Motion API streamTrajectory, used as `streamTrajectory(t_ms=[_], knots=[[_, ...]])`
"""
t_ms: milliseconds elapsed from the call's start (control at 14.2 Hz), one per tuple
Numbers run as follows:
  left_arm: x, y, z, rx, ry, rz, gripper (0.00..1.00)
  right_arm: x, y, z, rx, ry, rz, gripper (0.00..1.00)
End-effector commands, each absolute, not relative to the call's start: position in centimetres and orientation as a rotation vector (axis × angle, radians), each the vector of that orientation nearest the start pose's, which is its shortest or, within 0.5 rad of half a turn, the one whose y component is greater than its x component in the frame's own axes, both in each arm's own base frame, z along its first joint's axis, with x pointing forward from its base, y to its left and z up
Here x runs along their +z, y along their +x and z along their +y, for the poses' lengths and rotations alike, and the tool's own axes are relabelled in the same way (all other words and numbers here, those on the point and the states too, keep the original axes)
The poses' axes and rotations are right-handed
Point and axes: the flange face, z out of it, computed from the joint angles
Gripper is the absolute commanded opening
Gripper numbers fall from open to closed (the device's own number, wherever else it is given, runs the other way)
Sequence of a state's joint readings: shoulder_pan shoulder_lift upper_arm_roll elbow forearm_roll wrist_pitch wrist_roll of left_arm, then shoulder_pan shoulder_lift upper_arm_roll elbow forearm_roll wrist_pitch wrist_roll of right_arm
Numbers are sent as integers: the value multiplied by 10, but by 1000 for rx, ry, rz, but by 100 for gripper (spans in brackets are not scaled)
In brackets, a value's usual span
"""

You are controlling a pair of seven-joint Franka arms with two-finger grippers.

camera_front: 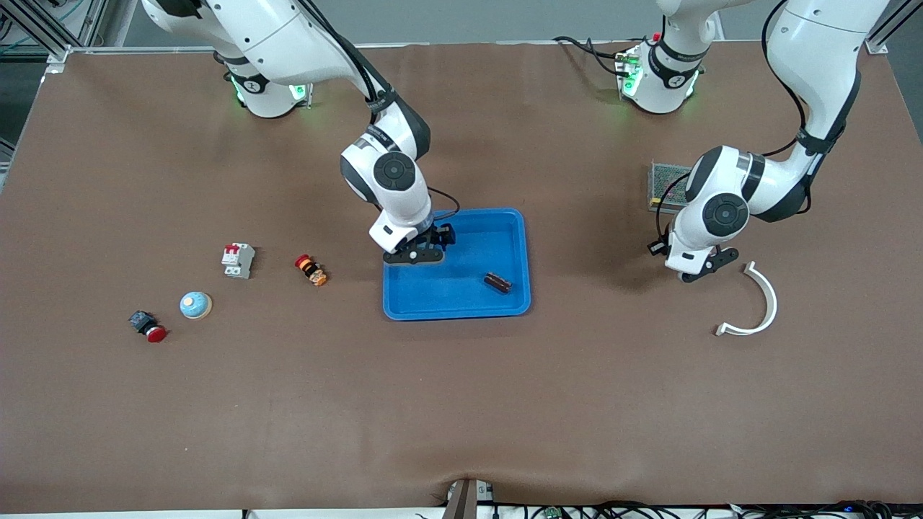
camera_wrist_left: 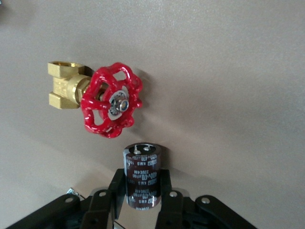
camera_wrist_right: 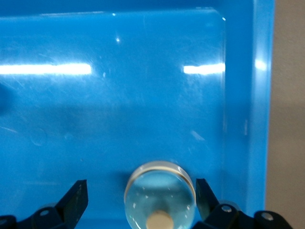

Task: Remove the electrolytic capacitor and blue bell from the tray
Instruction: 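Lower the capacitor beside the red valve and open the left gripper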

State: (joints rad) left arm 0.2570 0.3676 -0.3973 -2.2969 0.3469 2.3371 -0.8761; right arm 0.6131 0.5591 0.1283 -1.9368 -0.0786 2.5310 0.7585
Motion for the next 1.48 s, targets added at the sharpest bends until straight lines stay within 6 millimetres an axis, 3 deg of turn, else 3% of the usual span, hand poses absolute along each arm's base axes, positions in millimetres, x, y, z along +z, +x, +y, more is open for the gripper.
streamTrajectory(t_ms=[0, 70, 352, 563, 703, 774, 985, 1055, 1196, 1407], knots=[[162, 489, -62, 306, -2857, -698, 77, 208, 452, 412, -51, -3105, -71, 100], [165, 491, -61, 297, -2858, -700, 100, 208, 451, 410, -61, -3099, -67, 100], [192, 499, -62, 253, -2840, -709, 100, 201, 448, 404, -69, -3104, -86, 100], [219, 507, -86, 230, -2811, -737, 100, 199, 451, 399, -60, -3112, -72, 99], [237, 515, -113, 223, -2789, -763, 100, 200, 451, 399, -57, -3114, -66, 28], [241, 517, -121, 218, -2791, -762, 100, 201, 451, 400, -57, -3112, -48, 0], [249, 518, -140, 203, -2810, -760, 100, 205, 453, 404, -67, -3105, 37, 0], [257, 520, -154, 193, -2822, -810, 92, 211, 455, 406, -73, -3100, 54, 0], [270, 520, -185, 173, -2835, -892, 83, 244, 465, 410, -75, -3097, 88, 0], [281, 524, -227, 143, -2843, -995, 72, 310, 488, 417, 19, -3132, 136, 0]])
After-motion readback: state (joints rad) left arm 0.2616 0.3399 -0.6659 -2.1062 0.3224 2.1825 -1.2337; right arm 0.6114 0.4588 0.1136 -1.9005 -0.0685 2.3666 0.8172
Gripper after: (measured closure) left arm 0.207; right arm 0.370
